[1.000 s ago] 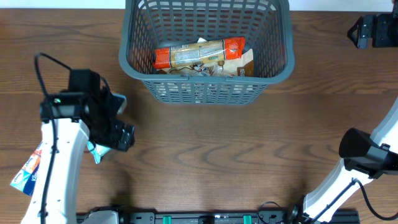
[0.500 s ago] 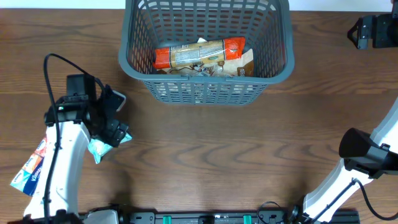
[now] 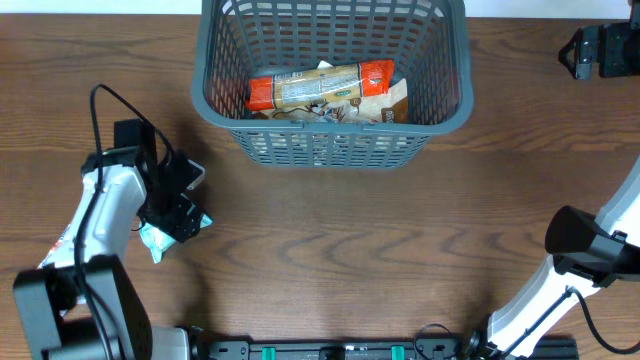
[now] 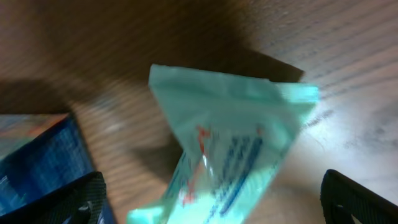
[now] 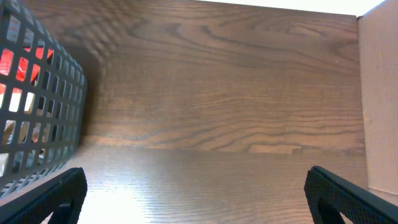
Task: Pack container
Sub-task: 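Lower the left gripper and grasp the mint-green tissue pack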
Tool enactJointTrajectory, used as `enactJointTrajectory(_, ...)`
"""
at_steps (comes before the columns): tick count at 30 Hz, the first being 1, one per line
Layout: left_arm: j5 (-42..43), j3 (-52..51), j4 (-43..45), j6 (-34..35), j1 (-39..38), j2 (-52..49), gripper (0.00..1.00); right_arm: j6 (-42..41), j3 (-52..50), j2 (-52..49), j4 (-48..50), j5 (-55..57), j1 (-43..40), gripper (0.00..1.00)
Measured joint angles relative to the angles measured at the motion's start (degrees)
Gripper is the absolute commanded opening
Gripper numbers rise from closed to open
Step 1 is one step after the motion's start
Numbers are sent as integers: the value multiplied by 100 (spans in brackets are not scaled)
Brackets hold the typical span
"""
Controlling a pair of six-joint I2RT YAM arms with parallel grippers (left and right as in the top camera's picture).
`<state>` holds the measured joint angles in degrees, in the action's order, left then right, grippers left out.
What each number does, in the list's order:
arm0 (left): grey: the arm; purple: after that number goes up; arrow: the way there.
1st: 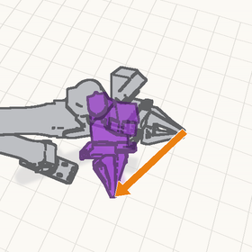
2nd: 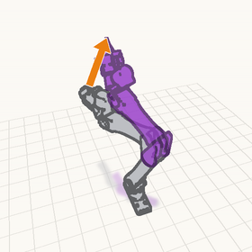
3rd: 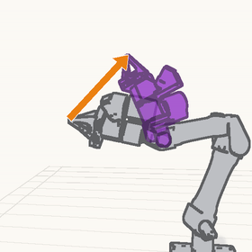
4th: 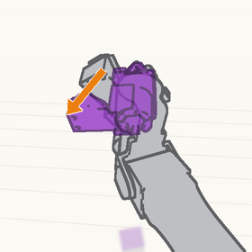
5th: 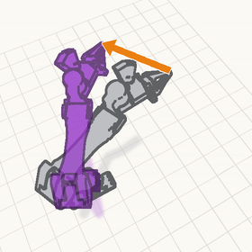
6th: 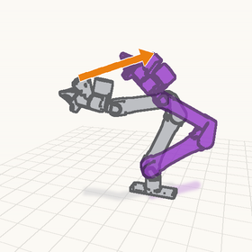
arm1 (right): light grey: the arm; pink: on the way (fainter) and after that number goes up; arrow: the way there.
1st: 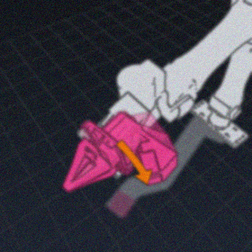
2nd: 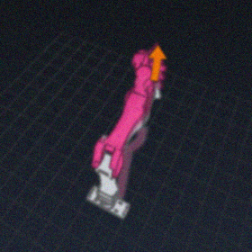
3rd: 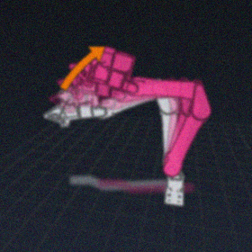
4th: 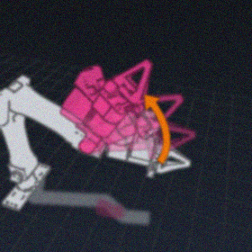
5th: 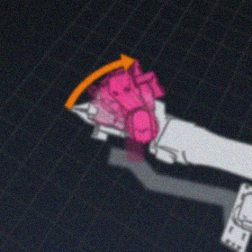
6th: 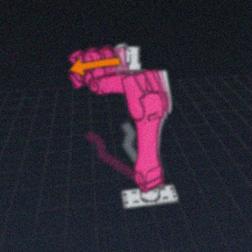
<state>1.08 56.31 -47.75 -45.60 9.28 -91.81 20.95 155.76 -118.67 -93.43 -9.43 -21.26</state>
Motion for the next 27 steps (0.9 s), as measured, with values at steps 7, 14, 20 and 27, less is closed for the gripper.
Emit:
enactJointTrajectory(7, 0, 0, 260, -74, 0, -647, 100, 24, 0, 0, -2, 0, 0, 99)
enactJointTrajectory(14, -2, 0, 280, -109, 0, -946, 58, 26, 0, 0, -4, 0, 0, 99)
enactJointTrajectory(20, 0, 0, 280, -90, 2, -946, 41, 26, 0, 0, -4, 0, 0, 99)
enactJointTrajectory(27, -4, 2, 328, -107, 4, -946, 6, 28, 0, 0, -11, 0, 0, 99)
